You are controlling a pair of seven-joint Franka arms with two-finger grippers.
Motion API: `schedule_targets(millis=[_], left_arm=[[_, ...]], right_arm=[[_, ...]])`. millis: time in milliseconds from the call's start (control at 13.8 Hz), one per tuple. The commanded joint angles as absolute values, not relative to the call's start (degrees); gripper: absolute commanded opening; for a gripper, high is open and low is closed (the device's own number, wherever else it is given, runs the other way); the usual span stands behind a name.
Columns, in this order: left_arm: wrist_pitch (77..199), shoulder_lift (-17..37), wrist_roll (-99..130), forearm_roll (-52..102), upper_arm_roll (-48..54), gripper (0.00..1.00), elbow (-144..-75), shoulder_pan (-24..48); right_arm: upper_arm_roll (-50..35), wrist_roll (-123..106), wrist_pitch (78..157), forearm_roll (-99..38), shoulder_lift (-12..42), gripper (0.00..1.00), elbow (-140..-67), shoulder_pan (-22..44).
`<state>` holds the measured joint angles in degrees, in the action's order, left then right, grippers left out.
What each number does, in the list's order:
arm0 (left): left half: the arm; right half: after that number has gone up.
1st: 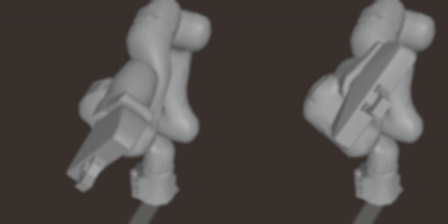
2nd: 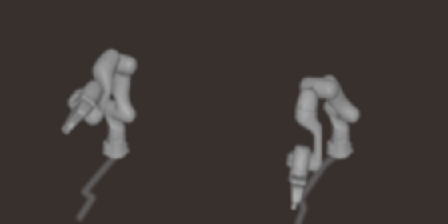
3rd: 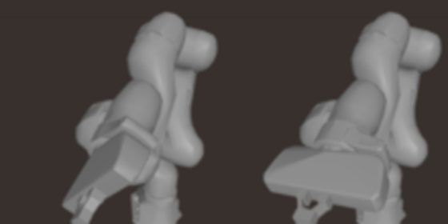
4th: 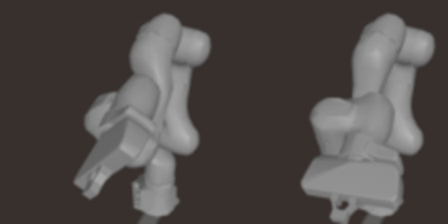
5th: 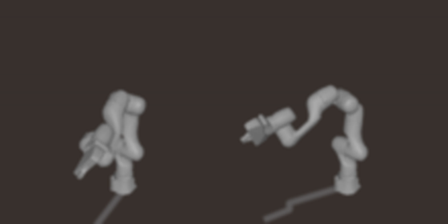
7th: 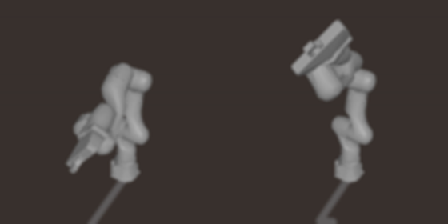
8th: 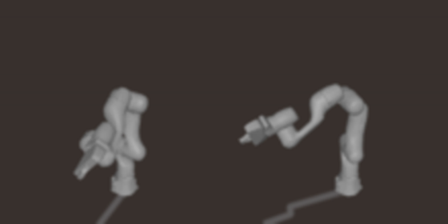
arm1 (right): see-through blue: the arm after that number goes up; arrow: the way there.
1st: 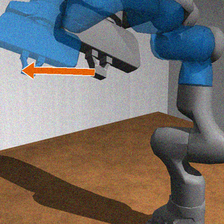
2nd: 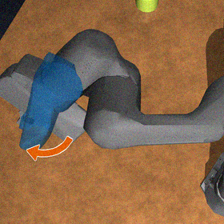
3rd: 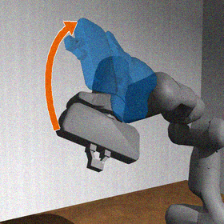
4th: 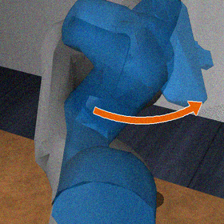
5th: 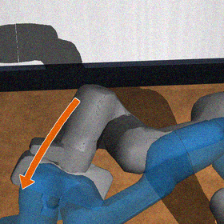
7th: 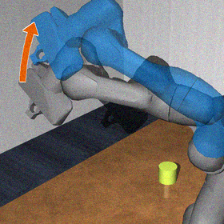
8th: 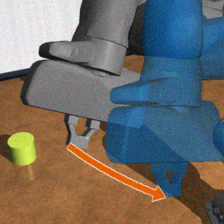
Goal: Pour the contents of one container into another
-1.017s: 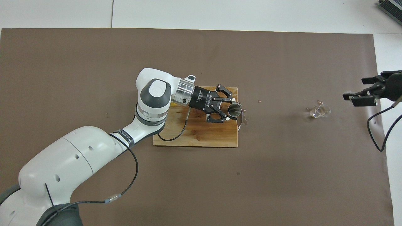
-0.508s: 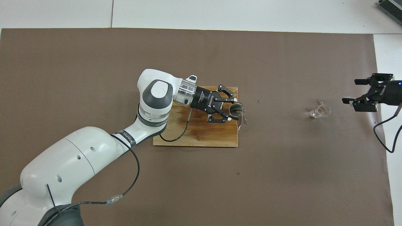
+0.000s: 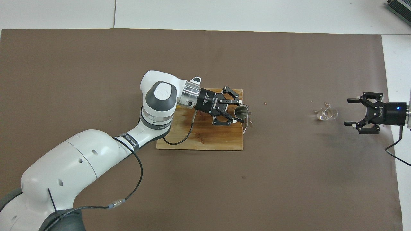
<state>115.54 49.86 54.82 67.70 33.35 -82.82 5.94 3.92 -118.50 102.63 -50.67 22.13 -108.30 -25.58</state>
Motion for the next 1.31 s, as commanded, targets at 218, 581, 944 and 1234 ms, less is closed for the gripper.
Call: schedule_targets(millis=[218, 581, 944, 1234], left_arm=[[117.07, 50.54, 54.32, 69.26, 32.43, 0.76, -81.91, 6.94], [117.25, 50.54, 55.11, 69.35, 32.43, 0.95, -81.91, 6.94], [116.20, 50.45, 57.29, 69.35, 32.43, 1.00, -81.56, 6.59], [113.65, 50.10, 60.90, 69.35, 32.43, 1.00, -80.68, 5.98]], right_arm=[[2.82, -122.52, 101.77, -55.28, 25.75, 1.00, -106.79, -25.58], [2.81, -124.80, 105.11, -55.72, 27.50, 1.00, -106.96, -24.35], [2.55, -124.98, 107.13, -56.34, 27.68, 1.00, -107.14, -23.56], [2.55, -125.68, 108.28, -56.34, 27.33, 1.00, -108.63, -23.03]])
